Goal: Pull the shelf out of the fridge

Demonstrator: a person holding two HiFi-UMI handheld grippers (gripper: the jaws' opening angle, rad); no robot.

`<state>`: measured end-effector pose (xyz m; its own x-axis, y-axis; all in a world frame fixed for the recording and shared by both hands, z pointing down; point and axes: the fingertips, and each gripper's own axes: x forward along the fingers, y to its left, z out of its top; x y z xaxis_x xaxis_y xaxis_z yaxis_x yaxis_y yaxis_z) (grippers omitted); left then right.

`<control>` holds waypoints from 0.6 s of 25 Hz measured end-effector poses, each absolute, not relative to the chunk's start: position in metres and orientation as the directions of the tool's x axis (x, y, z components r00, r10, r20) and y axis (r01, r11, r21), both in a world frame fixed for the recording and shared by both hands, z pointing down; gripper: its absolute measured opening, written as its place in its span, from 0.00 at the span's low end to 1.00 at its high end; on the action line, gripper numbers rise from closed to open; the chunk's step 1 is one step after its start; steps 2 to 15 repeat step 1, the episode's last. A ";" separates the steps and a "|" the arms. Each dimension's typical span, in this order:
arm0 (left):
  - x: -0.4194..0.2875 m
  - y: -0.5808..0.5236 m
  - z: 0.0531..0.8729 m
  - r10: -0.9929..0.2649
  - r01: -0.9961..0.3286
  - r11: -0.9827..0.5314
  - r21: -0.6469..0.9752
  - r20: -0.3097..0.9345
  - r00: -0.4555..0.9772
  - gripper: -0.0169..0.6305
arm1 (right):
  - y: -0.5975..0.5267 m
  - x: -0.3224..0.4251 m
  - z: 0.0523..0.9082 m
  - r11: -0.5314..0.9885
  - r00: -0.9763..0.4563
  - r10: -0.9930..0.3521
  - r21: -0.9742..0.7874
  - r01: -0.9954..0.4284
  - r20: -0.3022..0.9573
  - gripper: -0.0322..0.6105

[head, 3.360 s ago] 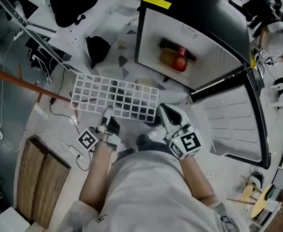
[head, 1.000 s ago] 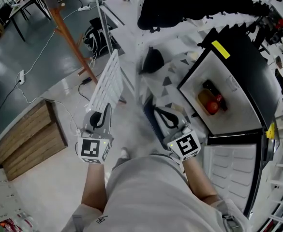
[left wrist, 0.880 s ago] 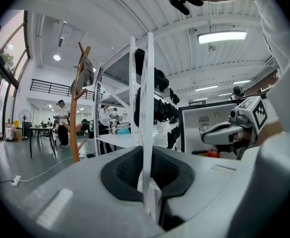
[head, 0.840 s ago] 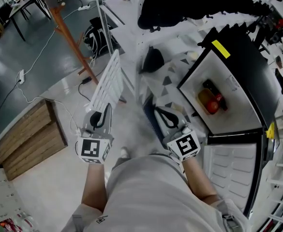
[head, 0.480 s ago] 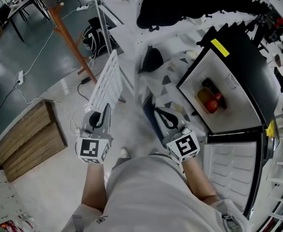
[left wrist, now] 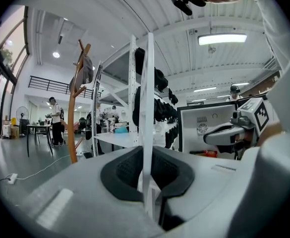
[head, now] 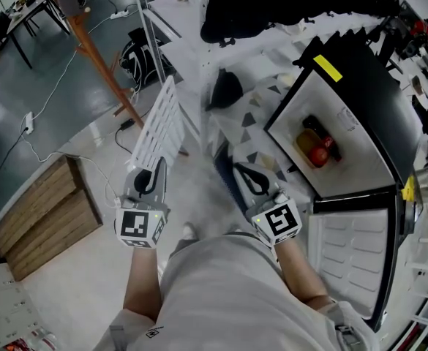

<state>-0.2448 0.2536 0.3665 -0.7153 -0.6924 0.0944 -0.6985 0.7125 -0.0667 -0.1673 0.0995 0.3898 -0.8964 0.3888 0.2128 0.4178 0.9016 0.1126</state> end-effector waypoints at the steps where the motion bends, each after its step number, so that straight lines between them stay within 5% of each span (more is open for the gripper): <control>1: -0.245 0.253 0.366 -0.693 -0.699 0.712 -0.066 0.095 -0.715 0.07 | 0.099 -0.167 0.389 0.902 -0.897 0.387 0.113 0.416 0.212 0.05; 15: -0.245 0.253 0.366 -0.693 -0.699 0.712 -0.066 0.095 -0.715 0.07 | 0.099 -0.167 0.389 0.902 -0.897 0.387 0.113 0.416 0.212 0.05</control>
